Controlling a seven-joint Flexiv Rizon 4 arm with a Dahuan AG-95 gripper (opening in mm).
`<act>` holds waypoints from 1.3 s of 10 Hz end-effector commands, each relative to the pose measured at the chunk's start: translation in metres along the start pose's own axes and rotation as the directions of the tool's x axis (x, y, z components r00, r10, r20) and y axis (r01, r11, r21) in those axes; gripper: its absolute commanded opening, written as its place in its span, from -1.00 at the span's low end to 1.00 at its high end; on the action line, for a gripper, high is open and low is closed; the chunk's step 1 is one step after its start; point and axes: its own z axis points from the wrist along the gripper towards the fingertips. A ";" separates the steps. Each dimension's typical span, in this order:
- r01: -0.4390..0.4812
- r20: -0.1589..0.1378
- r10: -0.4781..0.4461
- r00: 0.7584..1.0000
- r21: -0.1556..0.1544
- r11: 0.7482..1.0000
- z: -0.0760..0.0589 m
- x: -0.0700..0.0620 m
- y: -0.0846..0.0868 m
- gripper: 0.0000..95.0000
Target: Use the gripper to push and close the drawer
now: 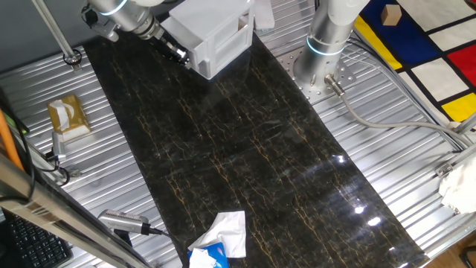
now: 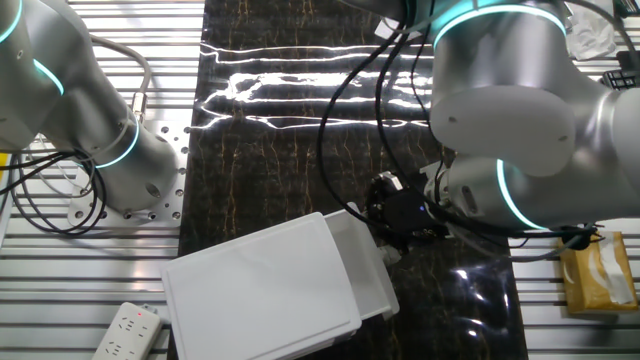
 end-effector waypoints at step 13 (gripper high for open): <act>-0.025 -0.037 0.025 0.999 -0.017 1.000 -0.031 -0.031 -0.003 -1.00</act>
